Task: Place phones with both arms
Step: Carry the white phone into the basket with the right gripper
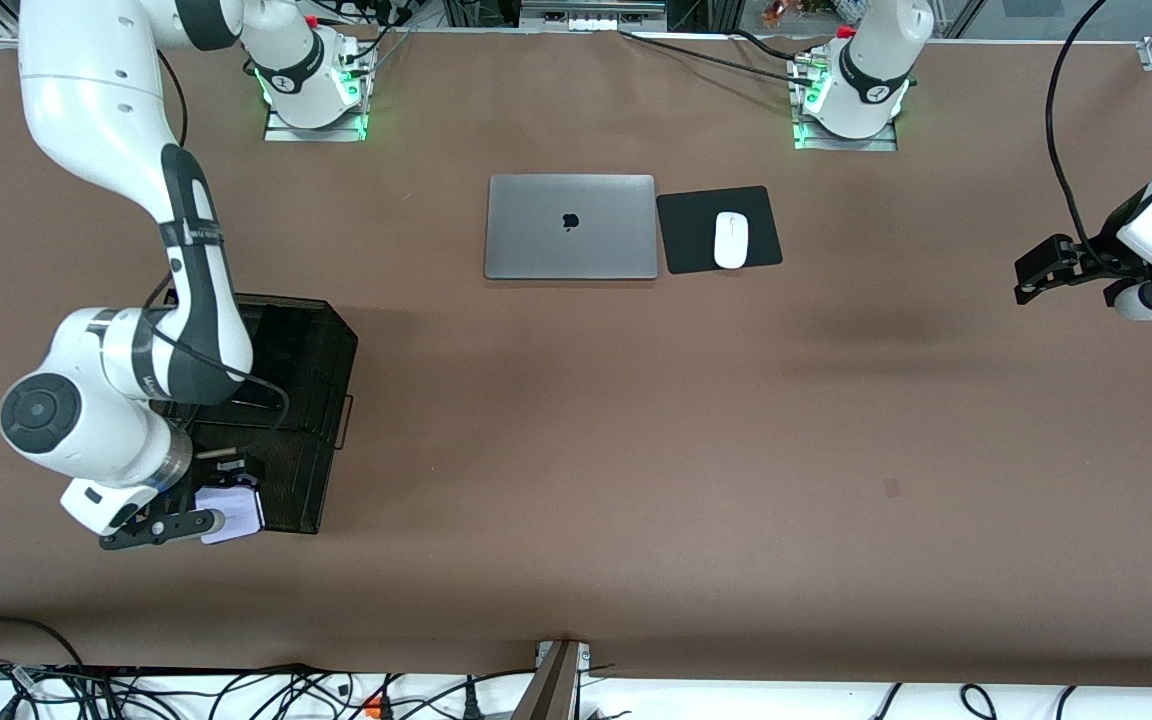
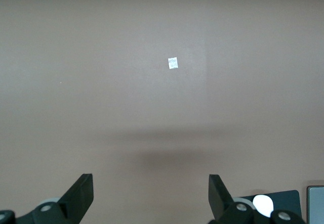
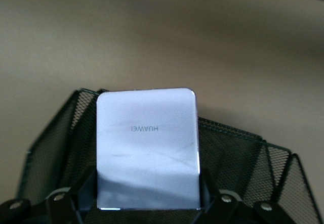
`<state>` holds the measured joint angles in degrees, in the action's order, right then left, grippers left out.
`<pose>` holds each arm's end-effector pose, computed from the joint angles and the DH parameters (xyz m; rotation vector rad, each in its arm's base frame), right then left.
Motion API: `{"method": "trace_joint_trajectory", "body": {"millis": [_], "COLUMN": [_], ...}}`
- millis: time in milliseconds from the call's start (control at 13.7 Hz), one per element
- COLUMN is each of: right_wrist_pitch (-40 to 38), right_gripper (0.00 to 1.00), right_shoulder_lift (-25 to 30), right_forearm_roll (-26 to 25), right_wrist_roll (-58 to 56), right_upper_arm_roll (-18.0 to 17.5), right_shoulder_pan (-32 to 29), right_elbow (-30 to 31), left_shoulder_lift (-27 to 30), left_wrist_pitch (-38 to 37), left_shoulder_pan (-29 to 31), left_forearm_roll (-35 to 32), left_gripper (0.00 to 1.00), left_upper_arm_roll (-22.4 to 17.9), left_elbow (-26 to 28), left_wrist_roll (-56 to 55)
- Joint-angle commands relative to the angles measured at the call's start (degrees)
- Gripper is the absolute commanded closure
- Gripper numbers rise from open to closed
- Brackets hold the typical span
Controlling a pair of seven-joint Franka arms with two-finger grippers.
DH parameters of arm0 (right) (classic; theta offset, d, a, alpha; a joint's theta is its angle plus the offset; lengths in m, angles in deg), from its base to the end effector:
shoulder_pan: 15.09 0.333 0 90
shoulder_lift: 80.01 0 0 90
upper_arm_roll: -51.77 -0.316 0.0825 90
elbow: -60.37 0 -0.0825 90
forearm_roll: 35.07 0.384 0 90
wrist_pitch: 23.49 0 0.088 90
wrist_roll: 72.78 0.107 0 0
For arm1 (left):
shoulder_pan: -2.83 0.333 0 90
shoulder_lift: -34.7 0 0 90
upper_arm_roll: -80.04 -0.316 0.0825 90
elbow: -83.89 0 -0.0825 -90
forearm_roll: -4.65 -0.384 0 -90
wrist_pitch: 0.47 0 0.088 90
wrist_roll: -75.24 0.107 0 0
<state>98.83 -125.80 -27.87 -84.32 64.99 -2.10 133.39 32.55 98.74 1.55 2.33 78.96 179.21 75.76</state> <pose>0.7540 0.0470 0.2902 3.0615 0.3209 0.1163 0.5770 0.0015 0.5734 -3.1003 0.0286 -0.0469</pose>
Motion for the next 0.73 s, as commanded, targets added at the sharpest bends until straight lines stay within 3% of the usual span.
{"method": "trace_joint_trajectory", "body": {"millis": [0,73,146,219,292,658], "right_wrist_pitch": [-0.1,-0.9,-1.6,-2.9,-4.1,-9.7], "right_gripper": [1.0,1.0,0.69,0.1,0.0,0.0], "right_shoulder_lift": [1.3,1.4,1.4,1.4,1.4,4.6], "right_forearm_roll": [1.6,1.9,2.6,2.8,2.9,2.6], "right_wrist_roll": [-0.9,-0.6,0.7,2.7,3.0,2.7], "right_upper_arm_roll": [-1.0,-1.0,-1.0,-1.0,-1.0,-0.7], "right_shoulder_pan": [-0.8,-0.9,-1.2,-1.6,-2.1,-3.5], "right_elbow": [2.6,3.5,4.1,4.2,4.1,3.2], "left_shoulder_lift": [-0.8,-0.8,-0.8,-0.8,-0.8,-0.8], "left_wrist_pitch": [-1.5,-1.5,-1.5,-1.5,-1.6,-1.7], "left_shoulder_pan": [0.7,0.6,0.6,0.6,0.6,0.6], "left_forearm_roll": [0.7,0.7,0.7,0.7,0.7,0.7], "left_gripper": [0.0,0.0,0.0,0.0,0.0,0.0], "left_upper_arm_roll": [0.5,0.5,0.5,0.5,0.5,0.5], "left_elbow": [-1.9,-1.9,-1.9,-1.9,-1.9,-1.9], "left_wrist_roll": [1.2,1.2,1.2,1.2,1.2,1.2]}}
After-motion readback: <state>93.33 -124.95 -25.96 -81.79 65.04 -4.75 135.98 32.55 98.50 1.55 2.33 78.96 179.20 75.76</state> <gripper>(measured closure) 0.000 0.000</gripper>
